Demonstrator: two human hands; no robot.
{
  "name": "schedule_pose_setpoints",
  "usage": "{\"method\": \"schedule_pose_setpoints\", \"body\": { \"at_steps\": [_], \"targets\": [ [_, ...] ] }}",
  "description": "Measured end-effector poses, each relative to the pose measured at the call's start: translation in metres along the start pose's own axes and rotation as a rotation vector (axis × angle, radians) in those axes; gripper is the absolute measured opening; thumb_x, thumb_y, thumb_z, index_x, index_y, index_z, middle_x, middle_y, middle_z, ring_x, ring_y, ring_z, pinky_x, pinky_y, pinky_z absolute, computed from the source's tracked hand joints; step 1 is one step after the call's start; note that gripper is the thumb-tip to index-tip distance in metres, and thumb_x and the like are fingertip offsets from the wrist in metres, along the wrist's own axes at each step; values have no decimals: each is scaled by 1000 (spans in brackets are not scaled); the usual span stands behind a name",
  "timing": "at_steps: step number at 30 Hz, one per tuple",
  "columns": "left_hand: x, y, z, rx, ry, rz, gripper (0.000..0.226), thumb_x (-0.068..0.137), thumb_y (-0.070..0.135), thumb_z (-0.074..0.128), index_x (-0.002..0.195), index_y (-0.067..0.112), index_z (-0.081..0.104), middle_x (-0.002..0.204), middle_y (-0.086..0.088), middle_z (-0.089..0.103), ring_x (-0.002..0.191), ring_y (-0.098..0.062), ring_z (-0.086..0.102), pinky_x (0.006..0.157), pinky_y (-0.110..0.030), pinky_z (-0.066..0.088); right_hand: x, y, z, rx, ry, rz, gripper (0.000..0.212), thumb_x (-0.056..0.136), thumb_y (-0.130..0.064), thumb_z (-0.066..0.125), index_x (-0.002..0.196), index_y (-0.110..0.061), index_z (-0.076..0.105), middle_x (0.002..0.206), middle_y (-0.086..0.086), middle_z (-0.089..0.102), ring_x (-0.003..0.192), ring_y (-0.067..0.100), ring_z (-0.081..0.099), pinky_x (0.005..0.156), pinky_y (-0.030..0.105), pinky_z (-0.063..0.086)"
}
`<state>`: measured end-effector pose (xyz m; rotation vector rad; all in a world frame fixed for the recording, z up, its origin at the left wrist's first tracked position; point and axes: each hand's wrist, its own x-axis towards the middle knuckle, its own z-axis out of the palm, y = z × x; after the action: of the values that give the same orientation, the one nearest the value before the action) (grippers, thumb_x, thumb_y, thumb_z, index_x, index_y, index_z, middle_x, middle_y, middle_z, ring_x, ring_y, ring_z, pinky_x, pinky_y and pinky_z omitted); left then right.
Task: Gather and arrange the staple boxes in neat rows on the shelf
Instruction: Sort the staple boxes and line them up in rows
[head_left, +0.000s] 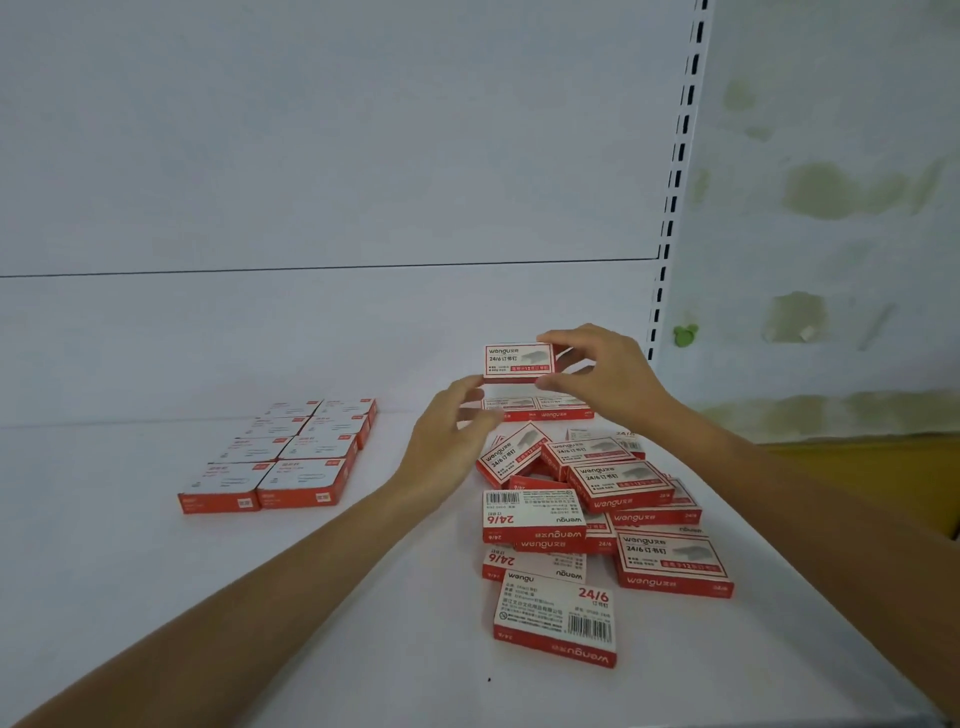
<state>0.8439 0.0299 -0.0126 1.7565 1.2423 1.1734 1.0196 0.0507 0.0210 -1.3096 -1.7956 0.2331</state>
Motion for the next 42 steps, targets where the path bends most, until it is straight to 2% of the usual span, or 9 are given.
{"method": "schedule_pose_setpoints", "body": {
  "at_steps": [5,9,12,16,20,25,31,38,42],
  "targets": [
    [2,-3,0,101,-69,70,39,94,24,48,133,29,42,131,4,45,108,-2,44,76,-13,39,0,7,2,-126,-51,38,50,77,-22,73,124,-15,59,115,3,62,85,5,57,72,7,42],
    [3,-16,0,420,-156,120,47,95,32,44,140,25,33,139,-1,43,125,-15,43,100,-31,38,1,11,9,-190,-93,113,49,78,-23,72,124,-12,58,121,6,61,89,8,57,81,14,38],
    [5,-24,0,666,-281,147,46,97,36,36,141,24,33,140,-3,46,123,-19,47,102,-37,39,3,16,13,-268,-270,227,44,80,-24,70,121,-10,61,122,7,62,91,15,61,76,16,42],
    [6,-24,-1,633,-300,166,39,98,35,36,133,25,48,131,-2,57,110,-19,57,94,-37,47,9,17,16,-315,-451,279,33,81,-16,68,113,-13,67,119,6,65,85,9,53,59,11,37],
    [6,-25,-1,619,-298,186,38,97,35,36,132,26,49,128,-1,59,106,-18,58,91,-36,48,18,17,23,-369,-451,267,36,78,-14,71,114,-14,67,121,7,64,99,17,59,73,21,42],
    [9,-29,0,658,-307,187,38,97,37,35,127,23,53,116,-4,64,98,-18,58,85,-34,47,25,22,31,-412,-430,252,35,75,-18,74,109,-15,68,121,7,63,98,20,60,84,30,49],
    [10,-28,0,637,-283,146,43,97,38,36,138,26,41,133,-4,53,118,-19,50,95,-32,40,30,27,33,-435,-421,270,30,73,-23,76,101,-16,68,121,4,60,93,17,56,81,30,47],
    [10,-30,0,605,-270,140,42,96,37,39,135,23,45,134,-4,52,119,-17,48,95,-29,38,25,29,29,-393,-399,285,32,76,-26,74,102,-10,64,115,6,62,86,14,54,73,24,45],
    [8,-32,-3,531,-88,146,41,88,43,52,123,20,55,134,0,47,122,-12,42,93,-20,30,18,26,21,-293,-361,269,41,77,-37,71,109,-12,62,110,6,63,82,15,57,61,17,42]
  ]
}}
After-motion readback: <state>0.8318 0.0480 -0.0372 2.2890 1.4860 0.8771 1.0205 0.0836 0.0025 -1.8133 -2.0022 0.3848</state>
